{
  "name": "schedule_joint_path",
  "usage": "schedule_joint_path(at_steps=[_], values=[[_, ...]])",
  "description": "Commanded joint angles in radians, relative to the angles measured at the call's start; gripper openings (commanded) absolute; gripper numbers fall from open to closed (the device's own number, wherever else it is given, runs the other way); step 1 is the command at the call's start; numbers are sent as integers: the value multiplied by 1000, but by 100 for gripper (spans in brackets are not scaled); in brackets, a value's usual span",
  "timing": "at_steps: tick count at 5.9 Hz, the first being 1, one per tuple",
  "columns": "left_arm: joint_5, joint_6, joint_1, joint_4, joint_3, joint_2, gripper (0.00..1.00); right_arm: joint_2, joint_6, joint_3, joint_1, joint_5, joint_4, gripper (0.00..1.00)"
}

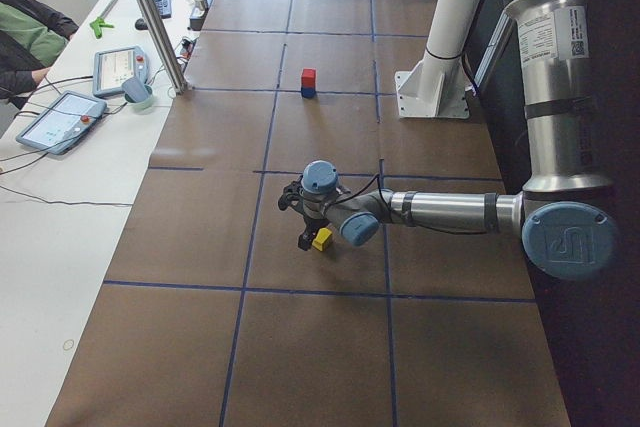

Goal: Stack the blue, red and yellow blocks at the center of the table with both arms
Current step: 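Lower the left gripper and grasp the yellow cube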

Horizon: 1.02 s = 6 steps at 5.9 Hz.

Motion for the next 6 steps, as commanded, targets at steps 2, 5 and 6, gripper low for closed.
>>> schedule_joint_path(at_steps=[2,5,6], values=[[6,-2,48,0,39,-5,100,0,-1,-2,0,0,0,100],[3,0,62,3,38,-20,6,0,-1,-2,0,0,0,100],[1,-2,61,6,16,-21,5,0,-1,-2,0,0,0,100]])
